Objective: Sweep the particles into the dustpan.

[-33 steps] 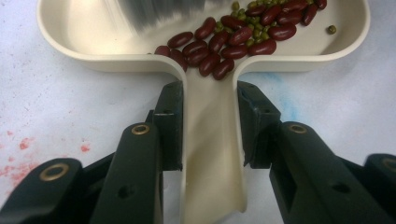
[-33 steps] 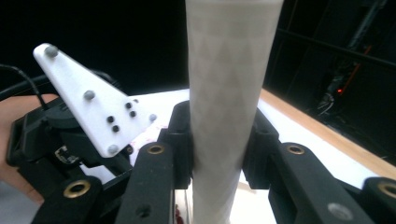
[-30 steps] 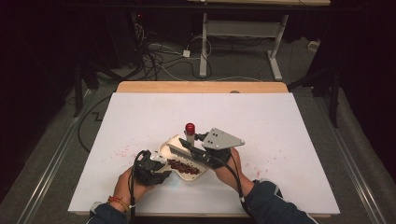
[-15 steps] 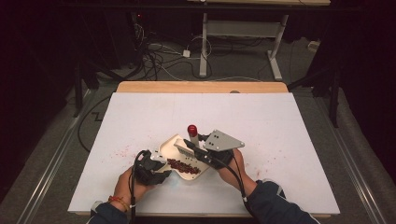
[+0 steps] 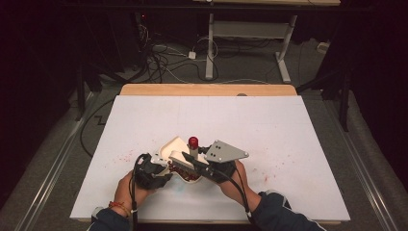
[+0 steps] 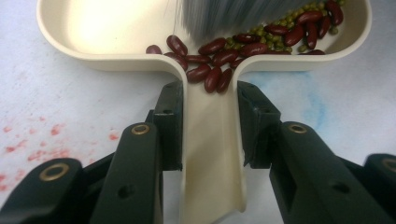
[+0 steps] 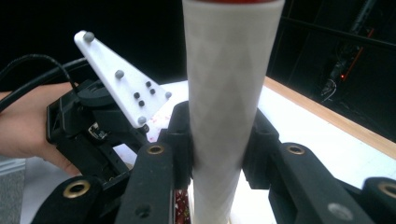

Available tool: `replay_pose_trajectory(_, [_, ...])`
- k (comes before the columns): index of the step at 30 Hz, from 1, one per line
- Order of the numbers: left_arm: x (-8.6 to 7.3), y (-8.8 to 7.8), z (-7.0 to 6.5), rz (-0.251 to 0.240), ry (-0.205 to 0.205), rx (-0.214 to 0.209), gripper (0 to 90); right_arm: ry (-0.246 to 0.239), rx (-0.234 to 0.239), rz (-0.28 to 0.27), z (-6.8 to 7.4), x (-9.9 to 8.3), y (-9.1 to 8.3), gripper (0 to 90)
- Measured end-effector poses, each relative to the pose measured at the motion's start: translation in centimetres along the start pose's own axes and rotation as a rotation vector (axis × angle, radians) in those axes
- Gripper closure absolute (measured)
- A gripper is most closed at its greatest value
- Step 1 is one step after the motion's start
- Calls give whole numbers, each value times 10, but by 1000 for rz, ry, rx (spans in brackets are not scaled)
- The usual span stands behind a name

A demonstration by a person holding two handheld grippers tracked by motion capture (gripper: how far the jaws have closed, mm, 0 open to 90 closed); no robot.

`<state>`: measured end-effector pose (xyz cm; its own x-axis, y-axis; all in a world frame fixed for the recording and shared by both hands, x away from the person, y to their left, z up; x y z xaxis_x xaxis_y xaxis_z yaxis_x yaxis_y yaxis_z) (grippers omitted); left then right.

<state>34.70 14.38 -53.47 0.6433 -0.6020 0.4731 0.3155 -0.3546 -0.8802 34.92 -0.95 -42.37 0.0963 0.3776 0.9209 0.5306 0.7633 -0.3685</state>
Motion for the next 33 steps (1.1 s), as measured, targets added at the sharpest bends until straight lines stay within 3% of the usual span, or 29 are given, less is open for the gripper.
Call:
replay_pose_trajectory(11, [-4, 0, 7, 5, -3, 20, 636, 39, -30, -39, -26, 10, -21, 696])
replay_pose_trajectory(14, [-6, 0, 9, 6, -7, 17, 636, 40, -60, -28, -45, 11, -41, 696])
replay_pose_trajectory(16, [-6, -1, 9, 6, -8, 18, 636, 40, -64, -26, -49, 11, -47, 696])
replay_pose_trajectory(17, [-6, -1, 10, 7, -10, 17, 636, 40, -83, -24, -59, 10, -58, 697])
replay_pose_trajectory(19, [-7, -1, 11, 6, -10, 20, 636, 39, -91, -26, -64, 9, -63, 696])
replay_pose_trajectory(24, [-10, -4, 14, 2, -13, 19, 636, 39, -130, -12, -87, 2, -91, 696])
replay_pose_trajectory(33, [-10, -6, 16, 2, -21, 24, 636, 76, -201, 13, -113, -18, -119, 696])
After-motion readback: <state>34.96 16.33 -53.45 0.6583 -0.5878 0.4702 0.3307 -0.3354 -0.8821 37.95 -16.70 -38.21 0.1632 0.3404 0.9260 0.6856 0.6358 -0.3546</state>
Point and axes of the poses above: each handheld gripper's, and its own axes: y roughly forward along the jaws, x roughly out of its top, z roughly to its left, the point moved 7 cm from there along y, roughly forward along the jaws, and after that the axes turned 4 degrees about z, right-handed, at the moved point
